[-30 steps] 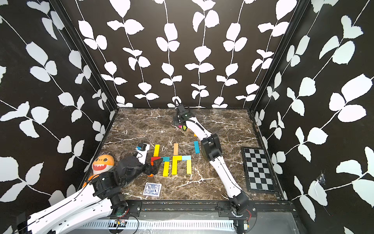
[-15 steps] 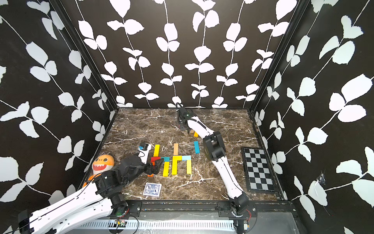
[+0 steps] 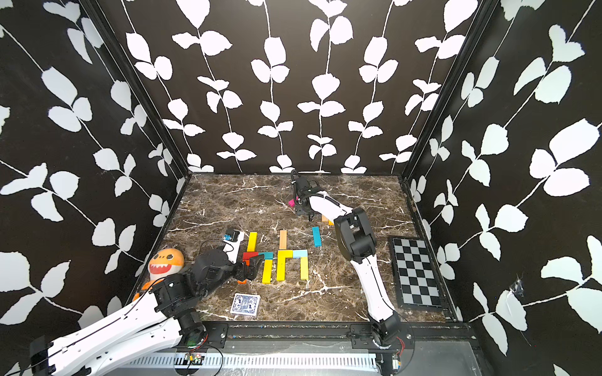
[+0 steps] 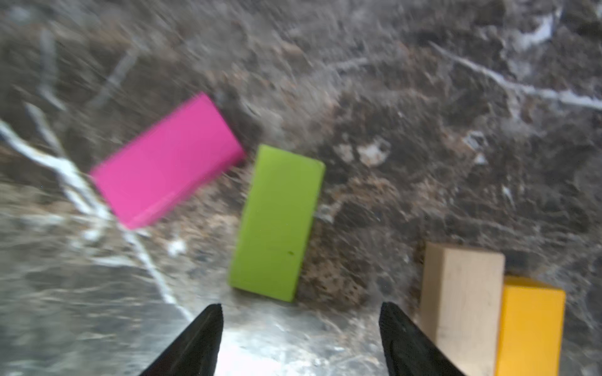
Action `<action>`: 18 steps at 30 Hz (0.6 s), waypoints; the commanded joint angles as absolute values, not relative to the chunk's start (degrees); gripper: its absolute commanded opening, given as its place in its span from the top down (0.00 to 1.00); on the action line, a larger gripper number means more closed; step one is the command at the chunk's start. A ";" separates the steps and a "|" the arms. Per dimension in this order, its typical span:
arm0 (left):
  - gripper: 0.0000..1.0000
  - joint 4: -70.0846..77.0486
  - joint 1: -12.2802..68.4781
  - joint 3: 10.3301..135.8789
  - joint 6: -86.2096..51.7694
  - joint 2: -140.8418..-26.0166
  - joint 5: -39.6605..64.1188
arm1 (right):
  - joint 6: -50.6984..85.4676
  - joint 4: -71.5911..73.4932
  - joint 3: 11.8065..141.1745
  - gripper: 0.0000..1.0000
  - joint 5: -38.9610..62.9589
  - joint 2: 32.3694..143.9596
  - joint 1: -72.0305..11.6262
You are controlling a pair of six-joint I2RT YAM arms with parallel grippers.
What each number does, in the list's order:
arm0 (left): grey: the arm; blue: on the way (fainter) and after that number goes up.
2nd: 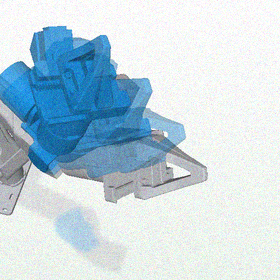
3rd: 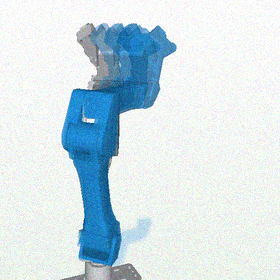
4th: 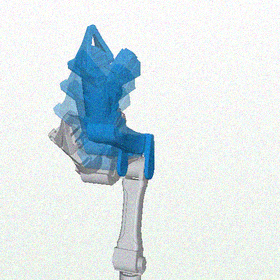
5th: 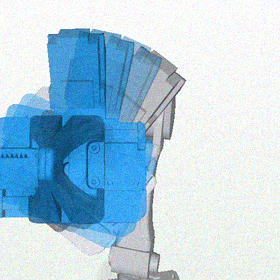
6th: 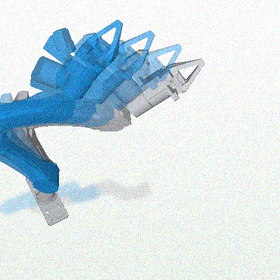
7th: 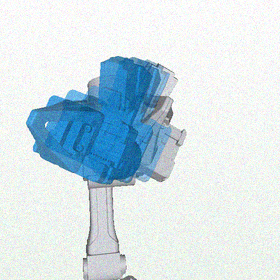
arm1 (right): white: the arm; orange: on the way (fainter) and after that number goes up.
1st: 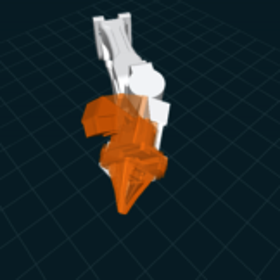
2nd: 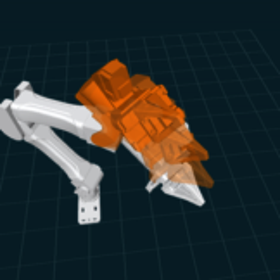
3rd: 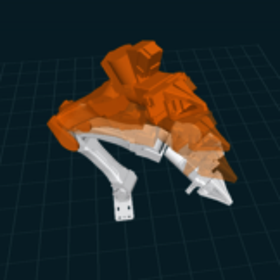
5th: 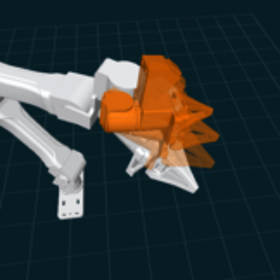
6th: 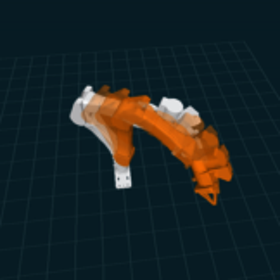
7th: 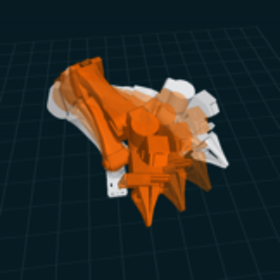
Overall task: Assemble the letter h with building blocks
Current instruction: Pick up the building block from the center of the board.
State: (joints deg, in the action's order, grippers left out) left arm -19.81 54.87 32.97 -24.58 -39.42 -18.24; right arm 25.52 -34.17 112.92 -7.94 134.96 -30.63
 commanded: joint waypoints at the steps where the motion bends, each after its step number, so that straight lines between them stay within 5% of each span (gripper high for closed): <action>1: 0.01 -18.79 54.84 33.84 -24.26 -38.60 -18.02 | 29.51 -31.71 117.86 0.24 -4.53 135.70 -30.67; 7: 0.01 -19.93 54.79 34.15 -23.74 -37.96 -18.28 | 33.54 -44.98 131.20 0.29 -9.63 145.59 -30.79; 13: 0.01 -20.57 54.82 33.93 -23.73 -36.81 -18.89 | 33.74 -44.29 128.51 0.34 -9.37 146.90 -30.76; 18: 0.01 -20.82 54.79 34.28 -23.38 -37.08 -19.07 | 33.40 -43.18 125.00 0.53 -10.28 145.98 -30.42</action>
State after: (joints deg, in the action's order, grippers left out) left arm -20.21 54.87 32.97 -24.32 -37.32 -18.48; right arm 32.47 -39.88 127.39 -10.09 145.45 -30.70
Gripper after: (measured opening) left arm 0.990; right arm 0.510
